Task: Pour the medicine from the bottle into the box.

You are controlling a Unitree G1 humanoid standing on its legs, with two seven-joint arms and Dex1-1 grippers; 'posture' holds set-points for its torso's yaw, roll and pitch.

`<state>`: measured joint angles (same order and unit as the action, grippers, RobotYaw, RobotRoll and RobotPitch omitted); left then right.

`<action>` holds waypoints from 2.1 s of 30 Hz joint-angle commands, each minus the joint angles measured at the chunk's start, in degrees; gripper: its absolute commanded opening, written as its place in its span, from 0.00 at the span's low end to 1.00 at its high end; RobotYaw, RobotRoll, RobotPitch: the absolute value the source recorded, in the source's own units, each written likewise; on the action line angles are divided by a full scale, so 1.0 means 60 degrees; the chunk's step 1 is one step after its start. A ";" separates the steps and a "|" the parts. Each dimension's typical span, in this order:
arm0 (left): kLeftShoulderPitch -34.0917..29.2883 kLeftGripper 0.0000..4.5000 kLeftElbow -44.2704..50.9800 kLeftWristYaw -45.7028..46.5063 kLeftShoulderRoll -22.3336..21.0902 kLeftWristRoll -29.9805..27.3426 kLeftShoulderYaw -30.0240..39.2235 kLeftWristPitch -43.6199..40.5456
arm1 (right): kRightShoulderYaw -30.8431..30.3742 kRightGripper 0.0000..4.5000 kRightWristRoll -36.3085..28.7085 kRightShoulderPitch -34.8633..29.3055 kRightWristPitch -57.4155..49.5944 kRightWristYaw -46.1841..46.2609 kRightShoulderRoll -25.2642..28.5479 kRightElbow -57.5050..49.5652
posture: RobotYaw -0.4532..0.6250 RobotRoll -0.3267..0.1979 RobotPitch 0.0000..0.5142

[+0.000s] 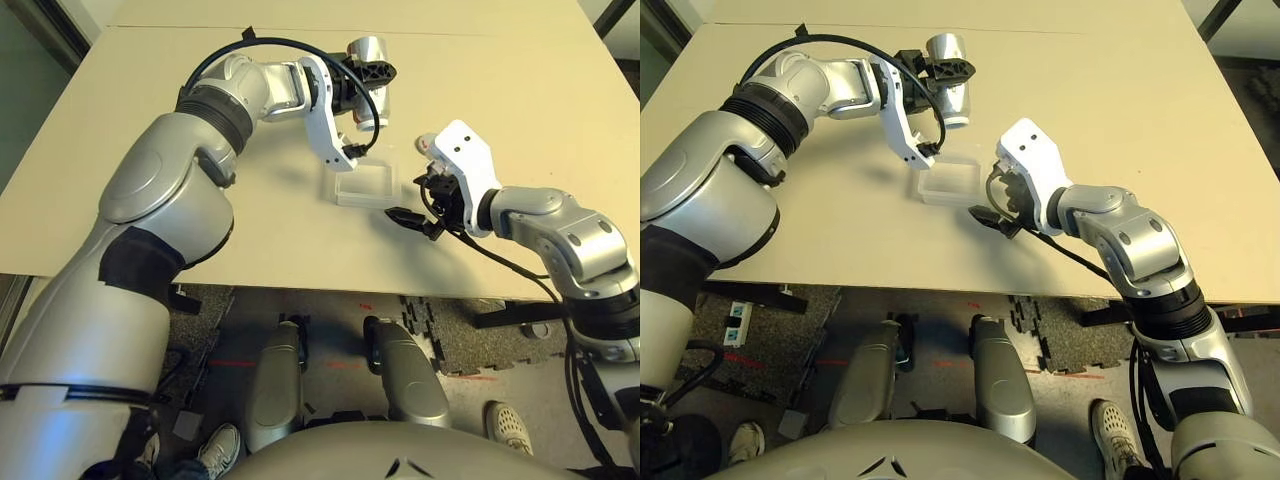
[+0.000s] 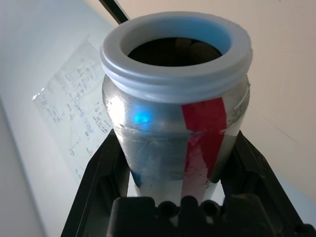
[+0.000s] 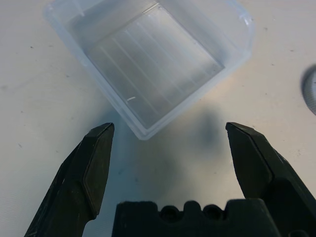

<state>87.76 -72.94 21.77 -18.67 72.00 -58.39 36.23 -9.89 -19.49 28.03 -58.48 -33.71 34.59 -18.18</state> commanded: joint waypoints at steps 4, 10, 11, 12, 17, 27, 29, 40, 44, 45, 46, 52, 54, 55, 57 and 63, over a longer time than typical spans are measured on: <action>-0.1179 0.60 -0.0704 -0.6880 0.1005 -0.7578 0.6611 -0.1222 | 0.0141 1.00 -0.0044 -0.0013 -0.0043 -0.0046 0.0046 -0.0102 | 0.35 0.62 0.36; -0.1893 0.60 -0.0267 -0.7625 0.1310 -1.1640 1.0815 -0.4844 | 0.0140 1.00 -0.0062 -0.0013 -0.0104 -0.0095 0.0128 -0.0131 | 0.35 0.62 0.37; -0.2107 0.60 -0.0234 -0.7382 0.1276 -1.1929 1.1158 -0.5210 | 0.0140 1.00 -0.0068 -0.0016 -0.0115 -0.0107 0.0149 -0.0139 | 0.35 0.62 0.37; -0.2329 0.60 -0.0176 -0.7146 0.1256 -1.2209 1.1470 -0.5494 | 0.0137 1.00 -0.0073 -0.0019 -0.0126 -0.0123 0.0177 -0.0146 | 0.35 0.62 0.37; -0.3433 0.60 0.0110 -0.6069 0.1149 -1.2723 1.2106 -0.6149 | 0.0116 1.00 -0.0081 0.0004 -0.0136 -0.0186 0.0263 -0.0130 | 0.35 0.62 0.37; -0.2233 0.60 0.1156 -0.5839 0.0314 -0.9157 0.8495 -0.2750 | 0.0079 1.00 -0.0013 0.0096 -0.0108 -0.0249 0.0260 -0.0010 | 0.36 0.62 0.37; -0.1436 0.60 0.1717 -0.4719 -0.0138 -0.6223 0.5876 -0.1045 | 0.0064 1.00 0.0001 0.0119 -0.0083 -0.0229 0.0219 0.0039 | 0.37 0.62 0.36; -0.0163 0.60 0.1141 0.0404 -0.0373 0.0536 -0.0580 0.0441 | 0.0166 1.00 0.0071 0.0141 0.0098 0.0077 -0.0211 0.0171 | 0.34 0.62 0.35; 0.0098 0.60 0.0688 0.0703 -0.0152 0.0495 -0.0492 0.0285 | 0.0240 1.00 0.0069 0.0073 0.0075 0.0150 -0.0252 0.0099 | 0.34 0.62 0.35; 0.0166 0.60 0.0579 0.0730 -0.0074 0.0444 -0.0452 0.0244 | 0.0242 1.00 0.0068 0.0071 0.0077 0.0152 -0.0244 0.0099 | 0.34 0.62 0.35; 0.0234 0.60 0.0518 0.0824 -0.0019 0.0482 -0.0489 0.0163 | 0.0245 1.00 0.0064 0.0069 0.0077 0.0152 -0.0233 0.0096 | 0.34 0.62 0.35; 0.0288 0.60 0.0202 0.0531 0.0065 -0.0039 -0.0148 0.0400 | 0.0214 1.00 0.0085 0.0154 0.0129 0.0081 -0.0190 0.0180 | 0.35 0.62 0.34; 0.0124 0.60 -0.0002 -0.0254 0.0076 -0.0894 0.0556 0.0664 | 0.0205 1.00 0.0083 0.0172 0.0130 0.0069 -0.0198 0.0188 | 0.35 0.62 0.34; -0.0068 0.60 -0.0212 -0.1152 0.0148 -0.1836 0.1349 0.0766 | 0.0205 1.00 0.0080 0.0173 0.0129 0.0061 -0.0196 0.0187 | 0.35 0.62 0.34; -0.0415 0.60 -0.0481 -0.2735 0.0285 -0.3449 0.2767 0.0655 | 0.0209 1.00 0.0071 0.0165 0.0128 0.0035 -0.0180 0.0183 | 0.35 0.62 0.34; -0.1303 0.60 -0.0405 -0.6775 0.0952 -0.9053 0.7986 -0.2233 | 0.0234 1.00 0.0054 0.0195 0.0126 -0.0101 -0.0073 0.0182 | 0.36 0.62 0.34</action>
<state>80.43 -75.16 -14.42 -13.06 27.94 -18.52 29.95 -8.72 -19.07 29.12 -57.87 -33.73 33.38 -17.14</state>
